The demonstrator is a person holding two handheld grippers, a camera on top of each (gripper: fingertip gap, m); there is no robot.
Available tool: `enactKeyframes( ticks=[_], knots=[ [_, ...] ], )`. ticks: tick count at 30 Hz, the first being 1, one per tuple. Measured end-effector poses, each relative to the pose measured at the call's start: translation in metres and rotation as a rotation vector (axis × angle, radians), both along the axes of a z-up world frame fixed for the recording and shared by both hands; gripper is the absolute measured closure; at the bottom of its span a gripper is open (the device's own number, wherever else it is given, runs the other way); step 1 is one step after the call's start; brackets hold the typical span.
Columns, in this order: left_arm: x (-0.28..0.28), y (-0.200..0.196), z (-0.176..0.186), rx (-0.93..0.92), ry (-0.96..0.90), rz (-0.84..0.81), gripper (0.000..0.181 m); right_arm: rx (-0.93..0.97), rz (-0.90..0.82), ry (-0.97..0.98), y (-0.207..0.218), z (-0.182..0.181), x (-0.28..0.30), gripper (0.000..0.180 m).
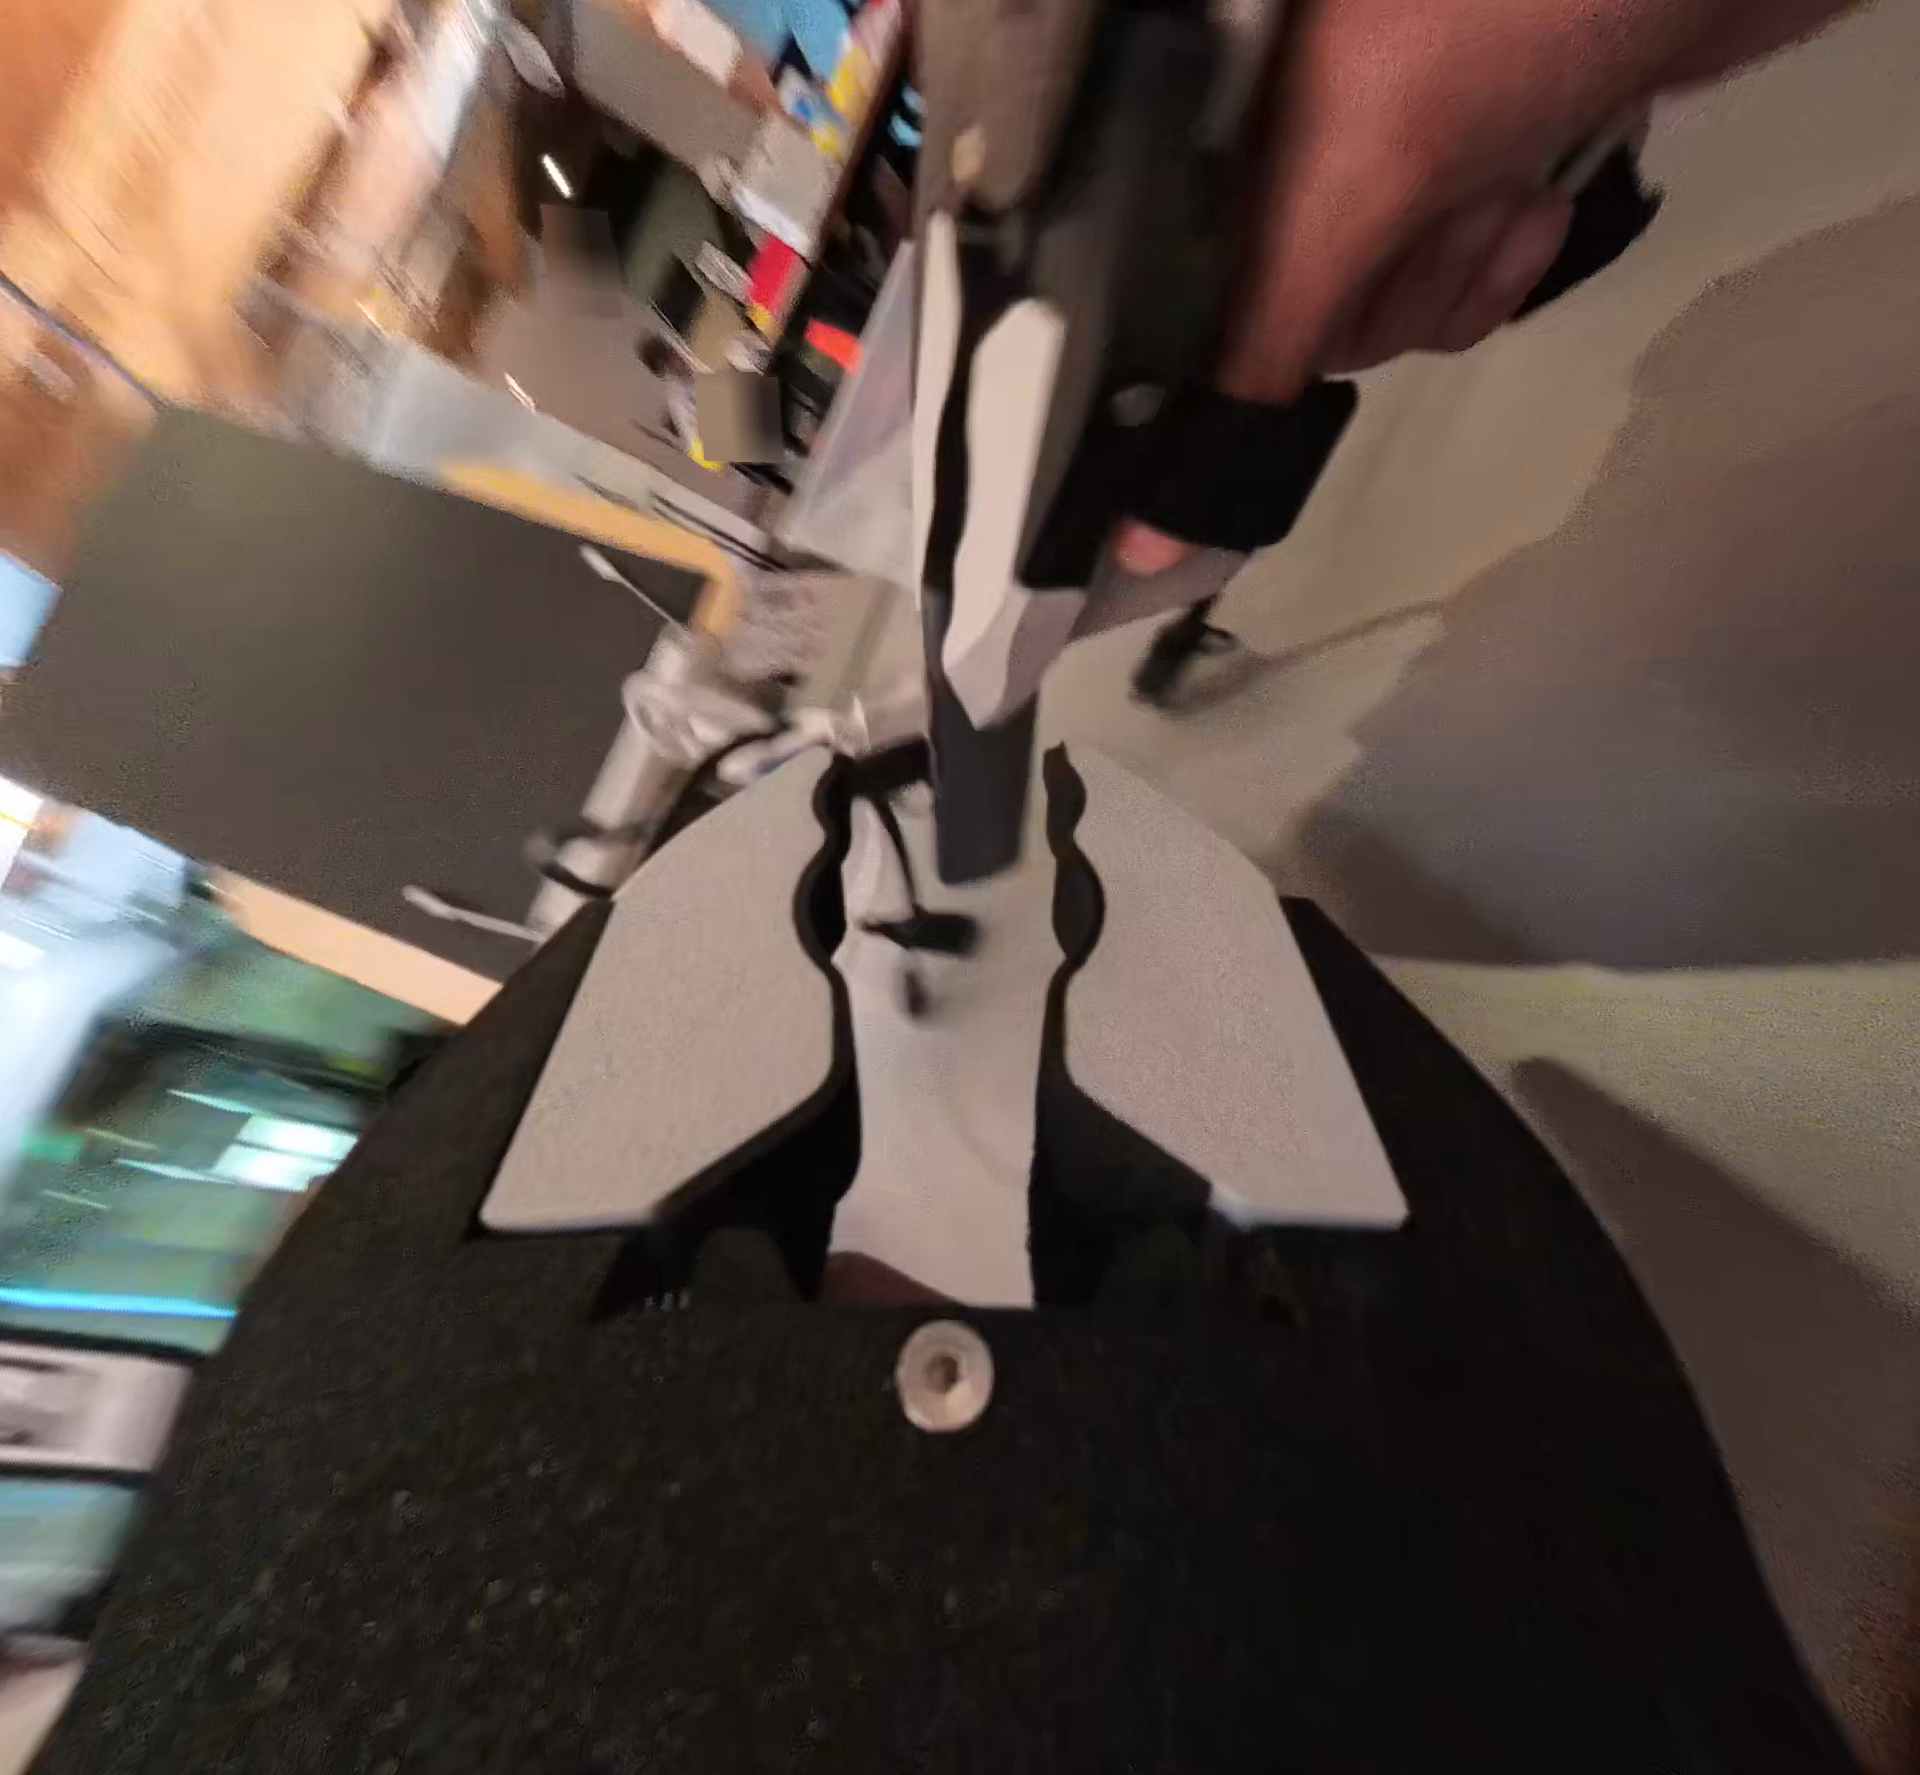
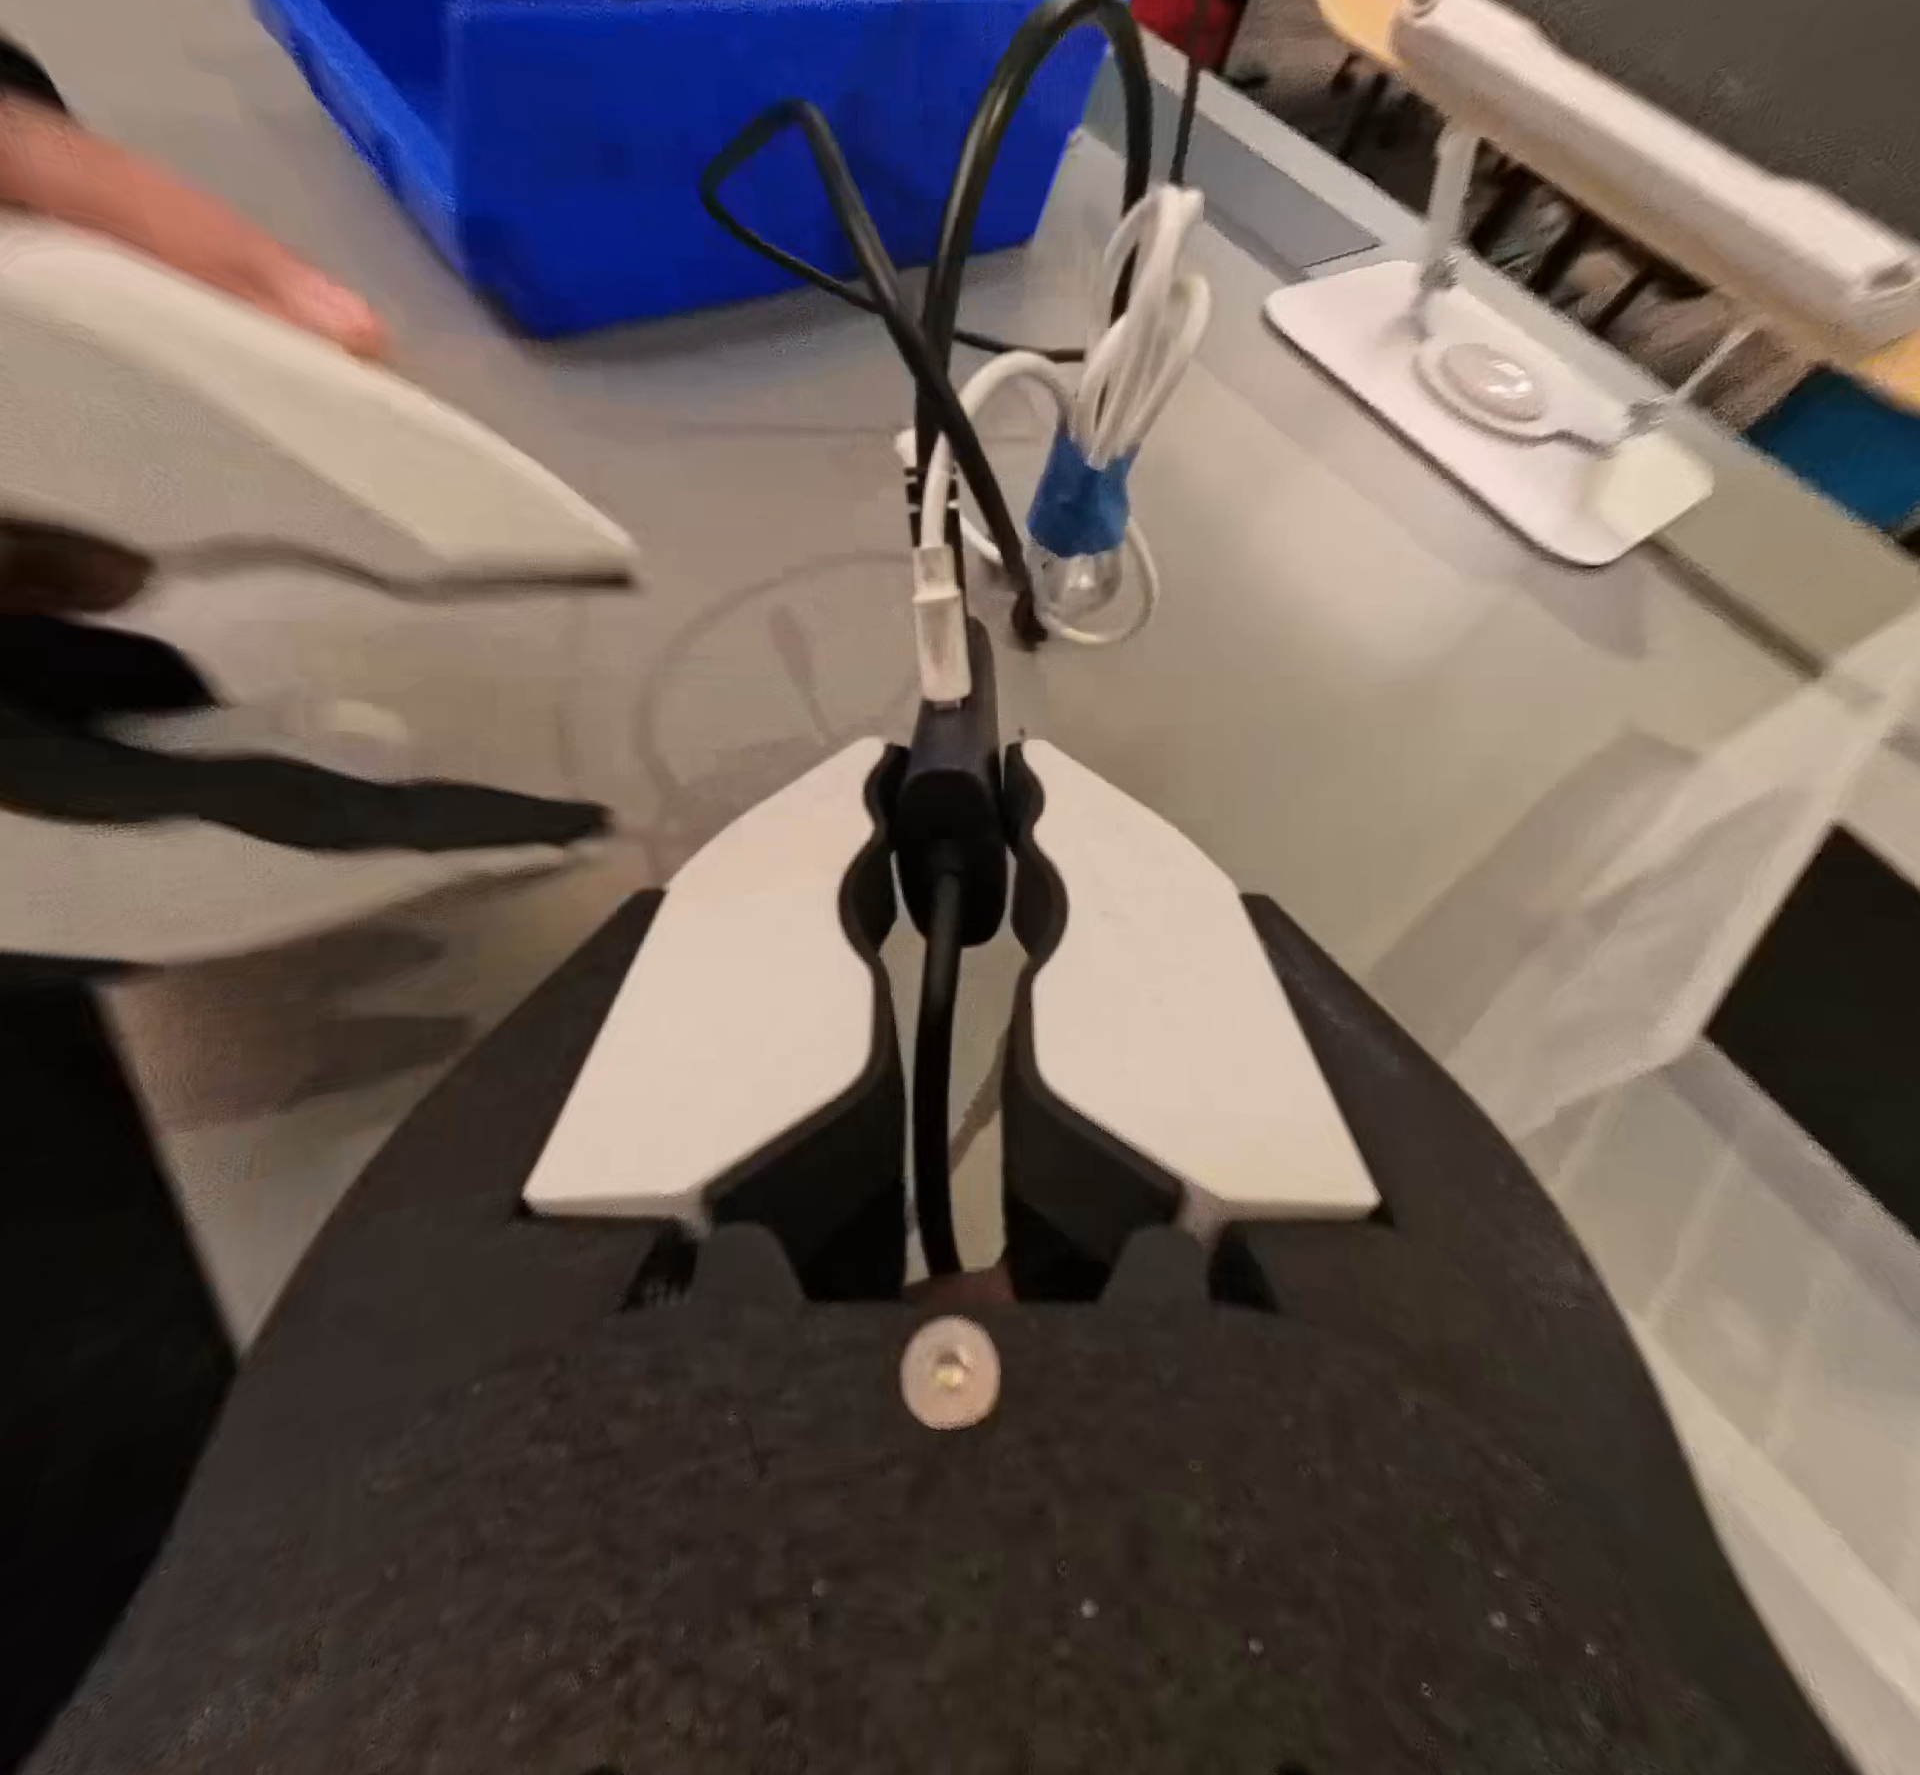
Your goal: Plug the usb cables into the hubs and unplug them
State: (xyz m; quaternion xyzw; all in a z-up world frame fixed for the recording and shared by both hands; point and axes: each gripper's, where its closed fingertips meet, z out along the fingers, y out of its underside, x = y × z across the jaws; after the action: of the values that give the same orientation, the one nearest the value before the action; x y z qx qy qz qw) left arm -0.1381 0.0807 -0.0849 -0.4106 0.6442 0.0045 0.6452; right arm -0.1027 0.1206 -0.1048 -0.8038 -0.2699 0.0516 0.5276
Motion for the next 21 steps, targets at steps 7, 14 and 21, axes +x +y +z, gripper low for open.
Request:
enactKeyframes(
  ticks=[7, 14, 21],
  knots=[
    [-0.037, 0.013, -0.011, -1.011, -0.338, 0.093, 0.139, 0.167, 0.084, -0.042, -0.008, -0.005, -0.022, 0.162],
    [-0.040, 0.022, -0.012, -1.156, -0.446, 0.128, 0.149, 0.281, 0.155, -0.221, -0.014, -0.007, -0.056, 0.162],
    [-0.037, 0.021, -0.025, -1.262, -0.452, 0.116, 0.151, 0.326, 0.158, -0.279, -0.016, -0.006, -0.061, 0.162]
  ],
)
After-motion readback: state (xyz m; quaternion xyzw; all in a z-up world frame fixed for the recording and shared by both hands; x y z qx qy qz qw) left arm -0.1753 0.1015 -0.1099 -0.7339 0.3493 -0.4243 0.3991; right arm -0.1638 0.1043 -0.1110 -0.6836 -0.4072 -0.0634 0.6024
